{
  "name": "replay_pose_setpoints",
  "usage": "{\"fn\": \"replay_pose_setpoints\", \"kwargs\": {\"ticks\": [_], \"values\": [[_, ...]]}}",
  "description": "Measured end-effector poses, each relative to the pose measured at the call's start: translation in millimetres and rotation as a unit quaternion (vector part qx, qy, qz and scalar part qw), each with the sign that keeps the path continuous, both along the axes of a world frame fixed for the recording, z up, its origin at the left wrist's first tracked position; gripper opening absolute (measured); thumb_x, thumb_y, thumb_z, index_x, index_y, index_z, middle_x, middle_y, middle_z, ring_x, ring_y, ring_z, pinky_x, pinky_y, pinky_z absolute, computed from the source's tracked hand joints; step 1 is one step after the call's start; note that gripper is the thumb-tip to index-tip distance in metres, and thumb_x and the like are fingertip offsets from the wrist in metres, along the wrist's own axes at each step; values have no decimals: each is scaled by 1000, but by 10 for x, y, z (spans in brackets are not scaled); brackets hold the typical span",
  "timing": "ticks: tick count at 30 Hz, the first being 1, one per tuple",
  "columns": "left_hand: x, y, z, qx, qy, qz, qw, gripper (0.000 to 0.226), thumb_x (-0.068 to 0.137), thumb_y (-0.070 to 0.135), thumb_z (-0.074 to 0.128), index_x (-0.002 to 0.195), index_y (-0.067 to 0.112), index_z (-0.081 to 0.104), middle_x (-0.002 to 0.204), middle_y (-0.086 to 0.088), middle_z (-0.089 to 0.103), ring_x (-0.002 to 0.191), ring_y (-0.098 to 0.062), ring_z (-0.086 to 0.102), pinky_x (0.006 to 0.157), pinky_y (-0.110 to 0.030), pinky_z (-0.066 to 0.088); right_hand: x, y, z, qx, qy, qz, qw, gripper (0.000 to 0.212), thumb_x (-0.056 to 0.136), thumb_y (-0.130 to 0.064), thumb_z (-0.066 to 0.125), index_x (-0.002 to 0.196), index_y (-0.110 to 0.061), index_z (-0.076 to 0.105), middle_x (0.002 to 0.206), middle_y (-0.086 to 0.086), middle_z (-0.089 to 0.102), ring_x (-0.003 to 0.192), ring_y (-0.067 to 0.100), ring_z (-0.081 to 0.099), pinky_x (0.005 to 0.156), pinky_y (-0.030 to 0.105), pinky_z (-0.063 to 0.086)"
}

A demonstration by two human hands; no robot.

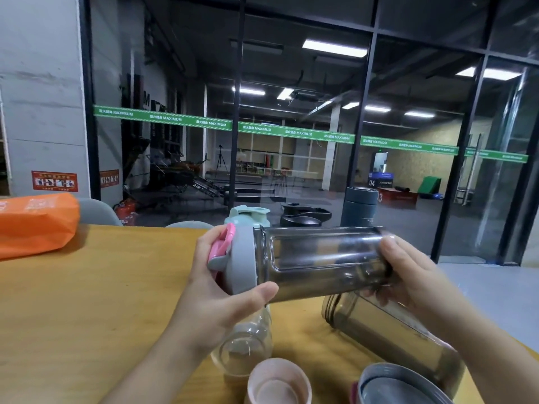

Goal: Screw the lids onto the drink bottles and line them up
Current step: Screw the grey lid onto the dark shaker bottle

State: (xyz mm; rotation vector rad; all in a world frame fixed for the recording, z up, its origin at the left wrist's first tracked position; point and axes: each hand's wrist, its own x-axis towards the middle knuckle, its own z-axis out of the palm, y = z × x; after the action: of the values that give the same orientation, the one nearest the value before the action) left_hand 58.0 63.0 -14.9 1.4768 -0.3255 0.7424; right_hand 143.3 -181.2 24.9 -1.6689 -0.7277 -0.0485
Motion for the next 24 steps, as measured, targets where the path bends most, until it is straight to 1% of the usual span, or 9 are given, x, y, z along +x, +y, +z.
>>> {"fn": "replay_pose_setpoints", "kwargs": {"ticks": [3,6,8,10,11,14,19,22,24], "values": [[16,24,5,7,8,-12,1000,111,24,44,93,123,40,42,102,19,67,93,-9,67,69,-21,54,11,-6,-16,27,28,48,998,75,42,-75,76,90,-18,66,80,6,68,66,21,63,53,25,51],[15,23,11,-11,19,-17,1000,108,21,62,88,117,46,42,94,24,67,87,-7,69,64,-21,55,23,3,-29,26,52,93,994,72,46,-68,80,104,-27,67,95,5,71,84,20,66,66,28,56],[21,19,19,-21,15,-14,1000,103,24,53,90,115,44,42,86,24,69,78,-5,69,58,-19,54,35,-8,-30,45,75,121,989,70,53,-54,84,118,-38,60,105,9,70,93,22,68,70,29,57],[17,21,40,-29,4,-12,1000,97,27,47,89,112,44,44,82,23,69,73,-2,68,55,-18,53,30,-35,-9,80,89,137,983,62,69,-27,74,125,-43,53,109,16,69,98,30,68,72,31,57],[7,21,60,-31,0,-13,999,98,24,52,90,111,44,45,83,23,69,73,-1,68,55,-17,53,18,-46,4,89,85,143,982,61,73,-16,64,126,-45,52,110,18,67,100,34,67,74,32,57],[1,30,74,-45,0,-14,999,101,21,64,86,112,47,46,88,23,69,77,0,68,56,-16,52,-4,-69,9,103,68,168,978,65,73,-4,54,121,-48,57,110,21,66,100,39,65,78,36,57],[7,18,52,-47,2,-20,999,103,19,65,85,112,45,45,84,24,69,74,2,66,54,-14,51,-14,-82,27,114,57,168,978,67,68,2,55,115,-46,61,113,9,68,99,34,67,76,31,57],[-1,20,53,-38,-4,-25,999,103,22,64,86,113,43,44,85,23,69,75,1,67,57,-14,51,3,-96,23,90,53,143,984,66,70,-6,59,121,-47,55,111,12,69,100,33,67,77,31,57],[-17,9,56,-18,-9,-30,999,99,26,62,87,113,45,42,89,23,69,78,-1,68,61,-16,53,5,-84,27,65,69,132,987,61,71,-21,66,126,-43,51,110,18,68,99,34,67,74,32,57]]}}
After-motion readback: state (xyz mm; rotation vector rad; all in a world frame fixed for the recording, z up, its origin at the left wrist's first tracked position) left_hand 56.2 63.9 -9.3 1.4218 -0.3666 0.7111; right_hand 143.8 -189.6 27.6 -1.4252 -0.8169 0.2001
